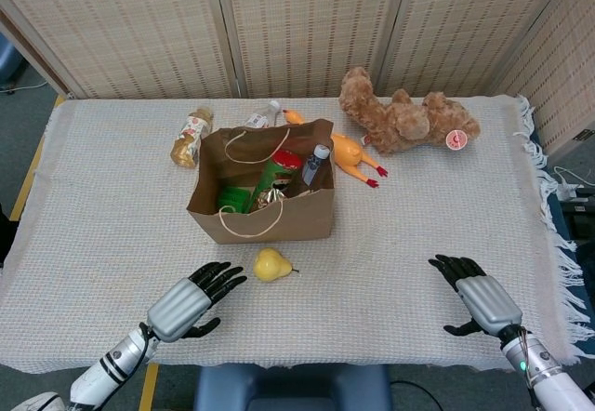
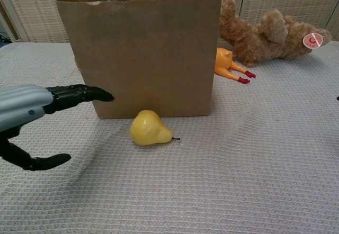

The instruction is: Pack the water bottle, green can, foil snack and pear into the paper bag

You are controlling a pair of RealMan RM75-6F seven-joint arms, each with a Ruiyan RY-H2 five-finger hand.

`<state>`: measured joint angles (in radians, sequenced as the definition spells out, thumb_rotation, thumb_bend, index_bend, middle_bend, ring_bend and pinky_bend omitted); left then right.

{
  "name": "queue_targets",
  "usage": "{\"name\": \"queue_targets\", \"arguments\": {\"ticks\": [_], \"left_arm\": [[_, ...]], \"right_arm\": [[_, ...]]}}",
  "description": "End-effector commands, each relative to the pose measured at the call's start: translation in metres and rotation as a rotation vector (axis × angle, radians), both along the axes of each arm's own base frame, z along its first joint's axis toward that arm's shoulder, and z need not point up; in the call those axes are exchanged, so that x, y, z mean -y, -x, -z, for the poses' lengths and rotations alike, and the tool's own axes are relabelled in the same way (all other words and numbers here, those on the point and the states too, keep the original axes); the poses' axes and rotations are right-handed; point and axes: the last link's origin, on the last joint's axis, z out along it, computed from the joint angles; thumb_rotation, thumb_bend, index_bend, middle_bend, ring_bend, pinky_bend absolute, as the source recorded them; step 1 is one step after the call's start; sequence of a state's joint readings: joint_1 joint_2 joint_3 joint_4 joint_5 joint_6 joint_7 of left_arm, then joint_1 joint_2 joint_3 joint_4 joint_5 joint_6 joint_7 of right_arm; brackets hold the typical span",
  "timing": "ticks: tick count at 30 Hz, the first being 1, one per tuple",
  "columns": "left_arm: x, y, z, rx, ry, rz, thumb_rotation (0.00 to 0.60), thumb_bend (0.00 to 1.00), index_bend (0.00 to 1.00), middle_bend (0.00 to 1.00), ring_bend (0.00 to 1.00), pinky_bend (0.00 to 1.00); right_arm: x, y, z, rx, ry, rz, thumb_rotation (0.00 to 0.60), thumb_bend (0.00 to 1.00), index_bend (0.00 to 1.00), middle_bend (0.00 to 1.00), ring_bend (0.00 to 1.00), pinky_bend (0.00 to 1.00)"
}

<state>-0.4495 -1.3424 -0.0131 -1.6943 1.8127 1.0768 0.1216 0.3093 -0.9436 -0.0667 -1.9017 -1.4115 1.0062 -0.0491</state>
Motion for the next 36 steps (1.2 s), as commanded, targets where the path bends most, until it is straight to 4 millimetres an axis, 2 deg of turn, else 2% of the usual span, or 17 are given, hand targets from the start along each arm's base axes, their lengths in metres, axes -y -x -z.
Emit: {"name": "queue_targets", "arguments": {"ticks": [1,12,22,36], "left_arm": [[-0.013,-0.017,0.015,-0.031,0.001,0.036,0.6,0.35,0.0,0.0,0.0,0.09],[-0.045,-0.047,0.049,-0.145,-0.004,0.154,0.6,0.35,0.0,0.0,0.0,0.1],[-0.074,-0.054,0.073,-0.223,0.008,0.155,0.6,0.35,0.0,0.0,0.0,0.12],[-0.08,-0.062,0.093,-0.199,0.034,0.139,0.6,0.35,0.0,0.0,0.0,0.2]], "right_arm": [[0.001,0.001,0.0,-0.001,0.001,0.005,0.6,0.02,0.0,0.0,0.0,0.0],[0.003,0.006,-0.001,-0.008,-0.002,0.027,0.6,0.02,0.0,0.0,0.0,0.0],[0.005,0.006,0.0,-0.007,-0.005,0.036,0.6,0.02,0.0,0.0,0.0,0.0],[0.007,0.006,0.0,-0.01,-0.015,0.043,0.6,0.02,0.0,0.0,0.0,0.0]]}}
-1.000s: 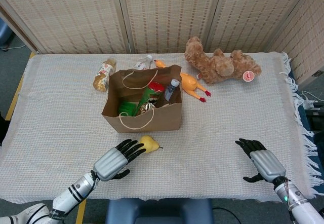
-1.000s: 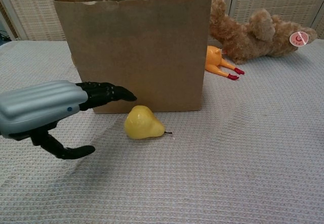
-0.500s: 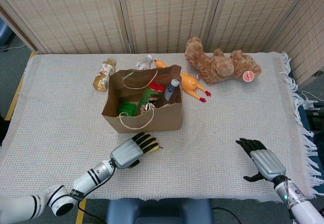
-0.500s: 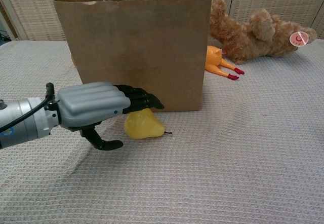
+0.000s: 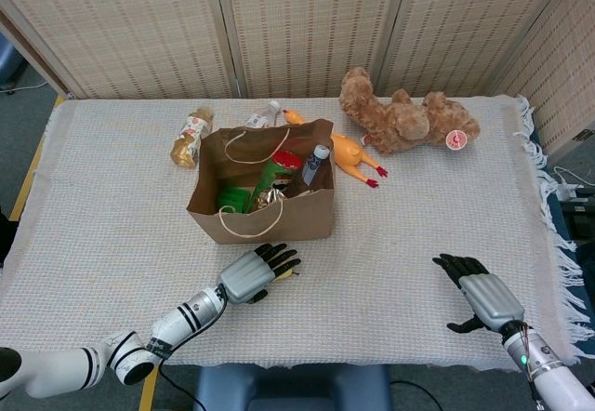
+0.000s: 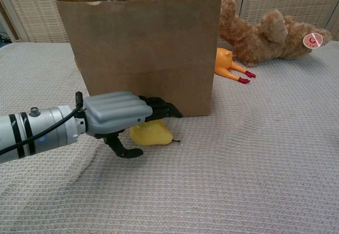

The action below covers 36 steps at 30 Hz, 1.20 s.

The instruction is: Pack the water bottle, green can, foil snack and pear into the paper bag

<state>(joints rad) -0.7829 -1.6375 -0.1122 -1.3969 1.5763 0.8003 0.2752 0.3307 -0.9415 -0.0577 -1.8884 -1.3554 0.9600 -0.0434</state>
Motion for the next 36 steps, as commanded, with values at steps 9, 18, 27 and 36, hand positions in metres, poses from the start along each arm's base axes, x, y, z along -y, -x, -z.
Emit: {"name": "queue_targets", "arguments": {"ticks": [9,18,27,36], "left_arm": [[-0.013,-0.008,0.007,-0.024,-0.008,0.009,0.6,0.36,0.0,0.0,0.0,0.2],[-0.024,-0.005,0.013,-0.053,-0.017,-0.023,0.6,0.37,0.0,0.0,0.0,0.21],[-0.02,0.003,0.014,-0.053,-0.022,-0.024,0.6,0.46,0.3,0.36,0.31,0.51],[-0.016,0.031,-0.019,-0.053,-0.103,-0.044,0.6,0.56,0.64,0.68,0.6,0.73]], "right_arm": [[0.0,0.0,0.0,-0.003,0.002,0.005,0.6,0.02,0.0,0.0,0.0,0.0],[0.001,0.001,0.0,-0.001,0.004,0.011,0.6,0.02,0.0,0.0,0.0,0.0],[0.001,0.001,-0.001,0.001,0.006,0.012,0.6,0.02,0.0,0.0,0.0,0.0],[0.001,0.002,-0.002,0.006,0.013,0.019,0.6,0.02,0.0,0.0,0.0,0.0]]}}
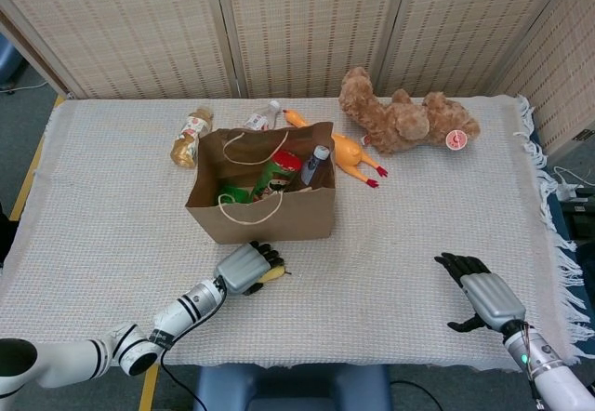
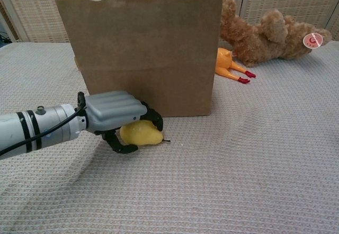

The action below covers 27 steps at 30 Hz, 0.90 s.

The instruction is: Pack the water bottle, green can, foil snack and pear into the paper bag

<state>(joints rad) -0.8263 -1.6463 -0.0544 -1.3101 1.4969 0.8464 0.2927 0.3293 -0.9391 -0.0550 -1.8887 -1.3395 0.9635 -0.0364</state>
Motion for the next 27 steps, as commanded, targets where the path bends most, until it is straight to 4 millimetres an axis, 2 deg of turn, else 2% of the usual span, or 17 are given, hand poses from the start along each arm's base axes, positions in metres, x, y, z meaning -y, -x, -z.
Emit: {"name": "queue_targets", "arguments": {"ticks": [1,5,12,19,23,27], "left_arm": [[0.002,0.018,-0.027,0.017,-0.059,-0.035,0.6,0.56,0.64,0.68,0.6,0.74],[0.002,0.039,-0.066,0.05,-0.132,-0.111,0.6,0.56,0.65,0.69,0.6,0.74],[0.014,0.089,-0.148,0.071,-0.288,-0.241,0.6,0.57,0.66,0.7,0.61,0.74],[0.017,0.134,-0.206,0.063,-0.456,-0.355,0.6,0.57,0.66,0.7,0.61,0.74],[0.009,0.131,-0.23,0.252,-0.589,-0.424,0.6,0.57,0.66,0.7,0.61,0.74],[-0.006,0.1,-0.247,0.538,-0.674,-0.491,0.6,0.57,0.66,0.7,0.61,0.73]], "right_arm": [[-0.001,0.001,0.0,0.001,0.001,0.001,0.6,0.02,0.0,0.0,0.0,0.0],[-0.002,0.002,-0.002,0.004,0.004,0.003,0.6,0.02,0.0,0.0,0.0,0.0],[-0.004,0.001,-0.001,0.009,0.002,-0.006,0.6,0.02,0.0,0.0,0.0,0.0],[-0.004,-0.003,0.0,0.013,0.006,-0.023,0.6,0.02,0.0,0.0,0.0,0.0],[-0.005,-0.004,0.002,0.009,0.005,-0.032,0.6,0.02,0.0,0.0,0.0,0.0],[-0.005,-0.007,0.004,0.003,0.001,-0.044,0.6,0.02,0.0,0.0,0.0,0.0]]}}
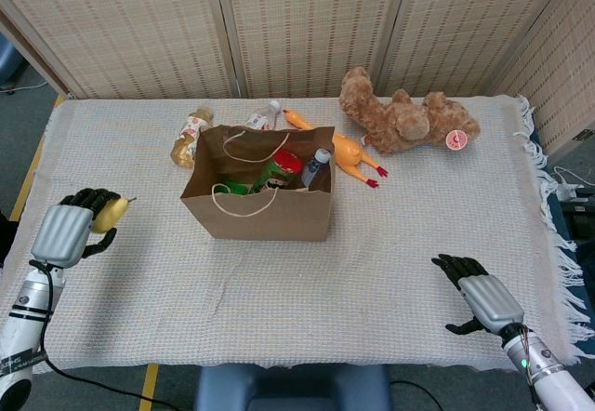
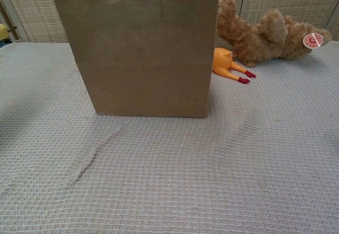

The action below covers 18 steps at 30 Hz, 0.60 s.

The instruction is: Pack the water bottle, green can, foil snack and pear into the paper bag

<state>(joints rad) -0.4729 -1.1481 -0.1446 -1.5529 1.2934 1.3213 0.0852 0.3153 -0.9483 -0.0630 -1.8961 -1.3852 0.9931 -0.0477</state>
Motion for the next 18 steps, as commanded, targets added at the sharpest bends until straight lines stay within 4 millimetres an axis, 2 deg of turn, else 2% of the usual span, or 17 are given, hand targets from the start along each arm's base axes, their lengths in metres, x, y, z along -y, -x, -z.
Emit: {"name": "queue_targets", "arguments": {"ticks": [1,4,9,13,18], "left_arm": [[-0.012,-0.03,-0.018,0.25,-0.14,-0.014,0.6,0.57,0.66,0.7,0.61,0.72],[-0.025,-0.056,-0.024,0.3,-0.176,0.015,0.6,0.57,0.66,0.69,0.61,0.72],[-0.042,-0.103,-0.022,0.466,-0.17,0.067,0.6,0.57,0.66,0.7,0.61,0.72],[-0.051,-0.143,-0.008,0.655,-0.087,0.051,0.6,0.57,0.66,0.69,0.61,0.72],[-0.06,-0.181,0.022,0.64,0.005,0.079,0.6,0.56,0.66,0.7,0.61,0.72]], "right_arm": [[0.0,-0.001,0.001,-0.003,-0.001,-0.006,0.6,0.02,0.0,0.0,0.0,0.0],[0.0,-0.002,0.002,-0.007,-0.002,-0.01,0.6,0.02,0.0,0.0,0.0,0.0],[0.001,-0.002,0.003,-0.011,-0.003,-0.009,0.6,0.02,0.0,0.0,0.0,0.0],[0.002,-0.001,0.003,-0.012,-0.008,0.0,0.6,0.02,0.0,0.0,0.0,0.0],[0.003,0.0,0.002,-0.01,-0.011,0.006,0.6,0.02,0.0,0.0,0.0,0.0]]}}
